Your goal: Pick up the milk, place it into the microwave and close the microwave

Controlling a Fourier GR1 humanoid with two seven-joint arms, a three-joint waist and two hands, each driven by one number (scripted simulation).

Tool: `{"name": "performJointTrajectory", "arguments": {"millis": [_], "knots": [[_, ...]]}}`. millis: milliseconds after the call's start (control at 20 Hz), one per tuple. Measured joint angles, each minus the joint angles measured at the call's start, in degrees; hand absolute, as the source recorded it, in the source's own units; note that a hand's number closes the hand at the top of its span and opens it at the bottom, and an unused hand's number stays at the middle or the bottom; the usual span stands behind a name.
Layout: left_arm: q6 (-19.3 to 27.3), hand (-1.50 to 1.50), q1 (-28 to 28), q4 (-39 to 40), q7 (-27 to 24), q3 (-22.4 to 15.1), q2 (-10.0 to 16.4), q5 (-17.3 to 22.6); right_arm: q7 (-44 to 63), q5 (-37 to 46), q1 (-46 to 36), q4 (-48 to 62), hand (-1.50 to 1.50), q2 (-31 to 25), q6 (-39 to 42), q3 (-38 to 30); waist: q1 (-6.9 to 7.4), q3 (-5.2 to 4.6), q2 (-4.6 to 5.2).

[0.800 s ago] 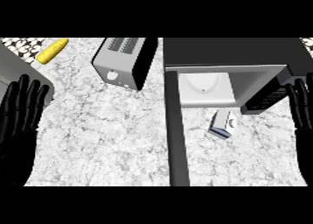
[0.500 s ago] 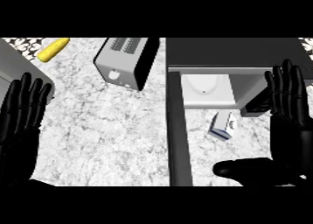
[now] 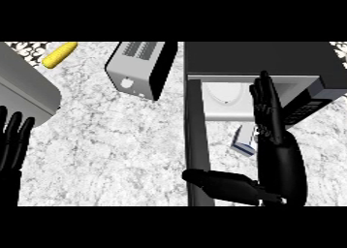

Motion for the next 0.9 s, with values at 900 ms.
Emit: {"name": "performJointTrajectory", "arguments": {"millis": [900], "knots": [[-10.09,-1.50,15.11,-8.92,-2.29,7.65,-0.24,10.03,-4.14,0.04,7.07,5.96,-1.50,-0.83,-5.60,-0.91,-0.04,0.00,-0.08]]}}
